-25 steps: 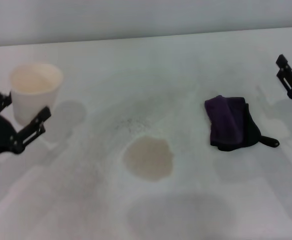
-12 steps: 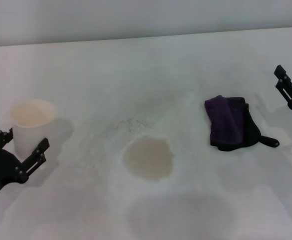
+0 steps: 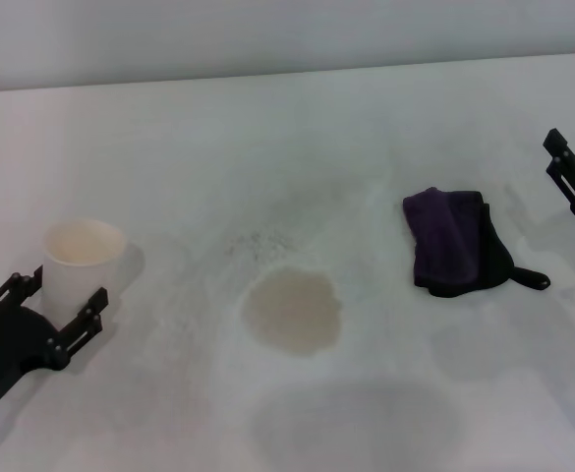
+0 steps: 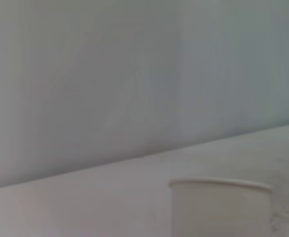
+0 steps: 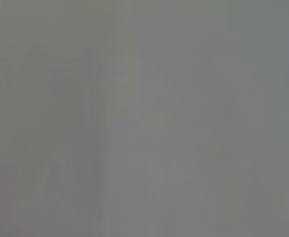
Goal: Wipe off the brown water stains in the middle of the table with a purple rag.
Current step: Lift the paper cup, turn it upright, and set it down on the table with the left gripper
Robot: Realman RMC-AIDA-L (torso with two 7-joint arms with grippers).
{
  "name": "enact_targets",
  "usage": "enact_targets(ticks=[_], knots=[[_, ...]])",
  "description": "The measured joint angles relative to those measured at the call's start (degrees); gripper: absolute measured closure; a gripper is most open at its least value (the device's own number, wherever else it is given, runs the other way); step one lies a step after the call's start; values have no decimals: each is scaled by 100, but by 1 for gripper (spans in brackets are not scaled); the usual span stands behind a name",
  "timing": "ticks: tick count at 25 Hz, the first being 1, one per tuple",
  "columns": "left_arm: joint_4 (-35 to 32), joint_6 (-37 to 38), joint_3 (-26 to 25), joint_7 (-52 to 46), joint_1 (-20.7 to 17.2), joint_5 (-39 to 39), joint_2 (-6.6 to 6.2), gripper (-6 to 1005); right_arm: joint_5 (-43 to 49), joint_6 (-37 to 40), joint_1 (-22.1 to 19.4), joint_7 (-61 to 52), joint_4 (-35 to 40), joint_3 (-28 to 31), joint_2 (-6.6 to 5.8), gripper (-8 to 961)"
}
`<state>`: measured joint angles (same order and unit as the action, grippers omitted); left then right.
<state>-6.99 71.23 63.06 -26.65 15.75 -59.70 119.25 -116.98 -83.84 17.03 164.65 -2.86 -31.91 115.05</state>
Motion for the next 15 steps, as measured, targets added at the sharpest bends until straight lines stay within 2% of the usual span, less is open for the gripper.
enact_targets(ticks=[15], knots=[[209,-191,23,-33,68,5,16,251,-9,-76,25,-47,100,42,0,307]])
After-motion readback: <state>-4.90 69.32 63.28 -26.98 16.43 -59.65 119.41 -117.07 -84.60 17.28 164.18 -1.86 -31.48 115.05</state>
